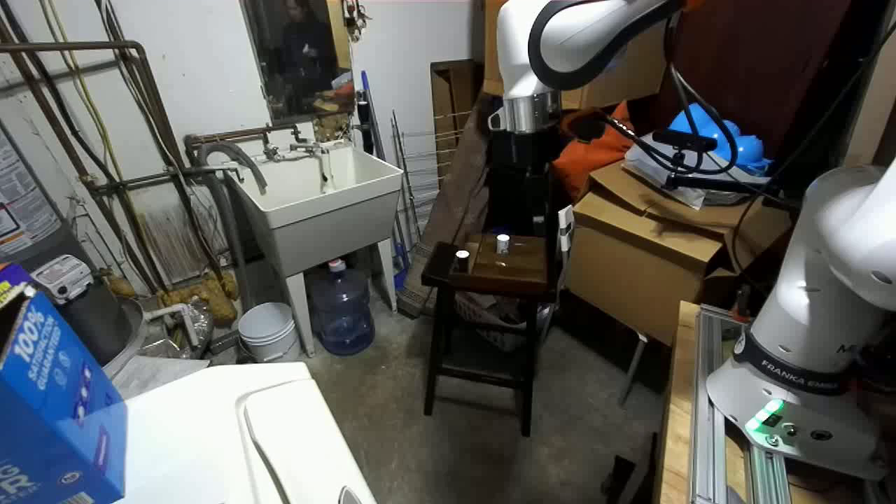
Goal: Move the object to the left
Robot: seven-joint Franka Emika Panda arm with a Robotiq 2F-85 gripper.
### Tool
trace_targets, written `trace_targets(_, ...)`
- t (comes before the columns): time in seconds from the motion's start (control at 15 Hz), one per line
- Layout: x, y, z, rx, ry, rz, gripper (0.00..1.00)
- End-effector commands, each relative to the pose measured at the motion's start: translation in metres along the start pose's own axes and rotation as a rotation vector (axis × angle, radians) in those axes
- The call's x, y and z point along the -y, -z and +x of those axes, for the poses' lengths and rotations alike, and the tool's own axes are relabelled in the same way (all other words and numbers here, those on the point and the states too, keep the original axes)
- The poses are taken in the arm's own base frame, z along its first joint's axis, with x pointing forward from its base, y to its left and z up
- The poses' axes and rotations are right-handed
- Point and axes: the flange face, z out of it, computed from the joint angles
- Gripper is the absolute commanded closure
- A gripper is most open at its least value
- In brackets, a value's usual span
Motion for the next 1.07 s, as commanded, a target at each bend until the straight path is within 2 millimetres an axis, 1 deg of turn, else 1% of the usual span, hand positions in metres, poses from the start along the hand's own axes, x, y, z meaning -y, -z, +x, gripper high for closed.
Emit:
trace_targets(0.0,0.000,0.000,0.000,0.000,0.000,0.000,0.00)
trace_targets(0.13,-0.002,0.000,0.001,-0.007,-0.005,0.007,0.00)
trace_targets(0.27,-0.013,0.000,0.010,-0.036,-0.065,0.011,0.00)
trace_targets(0.33,-0.027,-0.004,0.019,-0.034,-0.117,0.029,0.00)
trace_targets(0.4,-0.035,-0.008,0.022,-0.033,-0.149,0.041,0.00)
trace_targets(0.53,-0.065,-0.023,0.033,-0.016,-0.227,0.059,0.00)
trace_targets(0.6,-0.085,-0.030,0.040,-0.009,-0.269,0.052,0.00)
trace_targets(0.67,-0.100,-0.038,0.042,-0.006,-0.312,0.052,0.00)
trace_targets(0.87,-0.161,-0.054,0.053,-0.050,-0.444,0.026,0.00)
trace_targets(1.0,-0.199,-0.061,0.059,-0.088,-0.481,-0.060,0.00)
